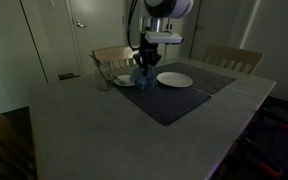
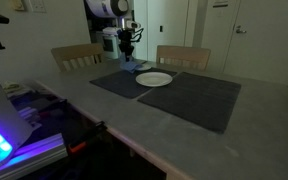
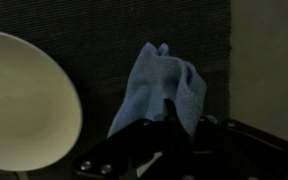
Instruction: Use the blue towel to wipe the plate
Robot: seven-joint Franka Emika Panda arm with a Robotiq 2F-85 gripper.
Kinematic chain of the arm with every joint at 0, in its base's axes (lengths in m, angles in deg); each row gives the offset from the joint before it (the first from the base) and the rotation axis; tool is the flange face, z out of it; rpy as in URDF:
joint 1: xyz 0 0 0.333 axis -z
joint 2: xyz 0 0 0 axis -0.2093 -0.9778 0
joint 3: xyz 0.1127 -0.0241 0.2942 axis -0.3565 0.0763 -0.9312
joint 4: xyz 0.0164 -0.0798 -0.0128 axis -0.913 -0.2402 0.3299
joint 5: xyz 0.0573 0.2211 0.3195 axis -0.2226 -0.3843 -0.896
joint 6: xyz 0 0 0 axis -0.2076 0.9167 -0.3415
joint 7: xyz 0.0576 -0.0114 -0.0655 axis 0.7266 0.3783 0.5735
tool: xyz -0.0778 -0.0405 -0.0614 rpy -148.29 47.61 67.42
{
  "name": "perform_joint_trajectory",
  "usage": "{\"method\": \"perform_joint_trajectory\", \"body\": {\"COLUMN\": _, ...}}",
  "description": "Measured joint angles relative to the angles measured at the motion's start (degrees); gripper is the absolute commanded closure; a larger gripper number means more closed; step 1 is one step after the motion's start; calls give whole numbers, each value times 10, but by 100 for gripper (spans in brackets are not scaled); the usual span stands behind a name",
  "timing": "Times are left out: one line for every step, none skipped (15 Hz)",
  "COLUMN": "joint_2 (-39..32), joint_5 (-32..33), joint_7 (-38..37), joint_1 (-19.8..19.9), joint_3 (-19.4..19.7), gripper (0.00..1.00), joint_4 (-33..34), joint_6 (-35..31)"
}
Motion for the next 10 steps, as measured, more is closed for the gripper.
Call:
{"method": "perform_joint_trajectory", "body": {"joint_2": 7, "joint_5": 7, "joint_7": 0, "joint_1": 1, "joint_3": 6, "gripper": 98, "joint_4": 2, "joint_6": 7}}
{"method": "perform_joint_trajectory", "body": {"joint_2": 14, "joint_5": 15, "joint_7": 0, "joint_1": 1, "joint_3": 12, "gripper": 98, "joint_4": 4, "joint_6": 14}}
{"method": "perform_joint_trajectory", "body": {"joint_2": 21, "joint_5": 24, "joint_7": 0, "joint_1": 2, "joint_3": 18, "gripper": 98, "joint_4": 5, "joint_6": 23}}
{"method": "perform_joint_trajectory", "body": {"joint_2": 27, "joint_5": 34, "joint_7": -1, "joint_1": 3, "joint_3": 24, "gripper": 98, "joint_4": 5, "joint_6": 28}}
{"method": "perform_joint_trajectory", "body": {"joint_2": 34, "joint_5": 43, "joint_7": -1, "joint_1": 5, "joint_3": 29, "gripper": 98, "joint_4": 5, "joint_6": 32}}
{"method": "perform_joint_trajectory", "body": {"joint_2": 39, "joint_5": 49, "joint_7": -1, "joint_1": 8, "joint_3": 32, "gripper": 98, "joint_4": 4, "joint_6": 33}}
{"method": "perform_joint_trajectory", "body": {"joint_2": 45, "joint_5": 53, "joint_7": -2, "joint_1": 11, "joint_3": 36, "gripper": 98, "joint_4": 1, "joint_6": 33}}
{"method": "perform_joint_trajectory", "body": {"joint_2": 51, "joint_5": 55, "joint_7": -4, "joint_1": 16, "joint_3": 39, "gripper": 98, "joint_4": -5, "joint_6": 33}}
{"method": "perform_joint_trajectory", "body": {"joint_2": 56, "joint_5": 55, "joint_7": -7, "joint_1": 21, "joint_3": 43, "gripper": 98, "joint_4": -11, "joint_6": 32}}
{"method": "perform_joint_trajectory", "body": {"joint_2": 63, "joint_5": 56, "joint_7": -10, "joint_1": 26, "joint_3": 47, "gripper": 98, "joint_4": -18, "joint_6": 32}}
